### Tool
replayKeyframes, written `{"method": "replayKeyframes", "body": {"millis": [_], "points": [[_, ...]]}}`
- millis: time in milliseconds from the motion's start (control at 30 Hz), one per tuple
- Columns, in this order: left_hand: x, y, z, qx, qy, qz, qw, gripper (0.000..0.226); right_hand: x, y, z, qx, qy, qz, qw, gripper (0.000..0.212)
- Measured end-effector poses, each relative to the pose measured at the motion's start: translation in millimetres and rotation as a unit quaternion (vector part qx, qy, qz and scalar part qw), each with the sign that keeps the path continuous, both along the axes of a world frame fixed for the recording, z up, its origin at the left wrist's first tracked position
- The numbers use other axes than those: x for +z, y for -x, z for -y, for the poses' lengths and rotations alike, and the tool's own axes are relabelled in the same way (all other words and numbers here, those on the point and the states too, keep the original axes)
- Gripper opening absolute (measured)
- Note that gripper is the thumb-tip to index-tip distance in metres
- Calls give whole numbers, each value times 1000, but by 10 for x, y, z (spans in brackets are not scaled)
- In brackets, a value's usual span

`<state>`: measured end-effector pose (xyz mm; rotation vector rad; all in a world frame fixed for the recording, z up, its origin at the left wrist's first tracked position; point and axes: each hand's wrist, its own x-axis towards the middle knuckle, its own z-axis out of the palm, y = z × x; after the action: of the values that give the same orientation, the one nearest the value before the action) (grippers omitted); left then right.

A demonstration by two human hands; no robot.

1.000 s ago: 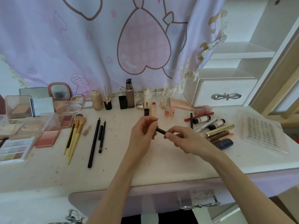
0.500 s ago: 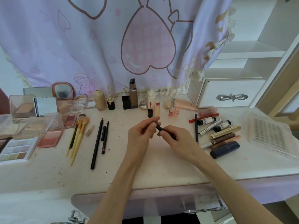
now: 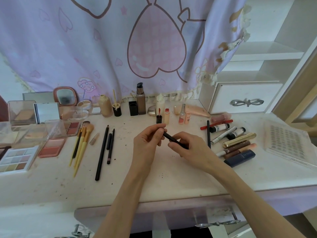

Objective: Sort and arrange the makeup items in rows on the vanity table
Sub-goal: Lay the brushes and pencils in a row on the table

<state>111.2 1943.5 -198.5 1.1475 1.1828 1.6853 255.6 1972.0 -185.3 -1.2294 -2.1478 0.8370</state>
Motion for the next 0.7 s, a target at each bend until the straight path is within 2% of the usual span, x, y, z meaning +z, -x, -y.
{"method": "replayKeyframes", "body": {"millis": [133, 233, 367, 467, 567, 700], "points": [[-12, -19, 3, 22, 13, -101, 995, 19, 24, -95, -4, -8, 35, 10, 999, 9], [-4, -28, 7, 1, 23, -153, 988, 16, 82, -186, -2, -6, 24, 24, 999, 10], [-4, 94, 60, -68, 60, -256, 963, 18, 170, -315, 28, 24, 35, 76, 996, 9], [39, 227, 117, -74, 77, -317, 943, 17, 225, -367, 39, 43, 64, 81, 994, 10], [140, 398, 156, -28, 72, -355, 932, 16, 262, -343, 40, 36, 66, 61, 995, 11], [174, 607, 249, 86, 78, -375, 920, 15, 196, -114, 33, 4, 43, 42, 998, 7]]}}
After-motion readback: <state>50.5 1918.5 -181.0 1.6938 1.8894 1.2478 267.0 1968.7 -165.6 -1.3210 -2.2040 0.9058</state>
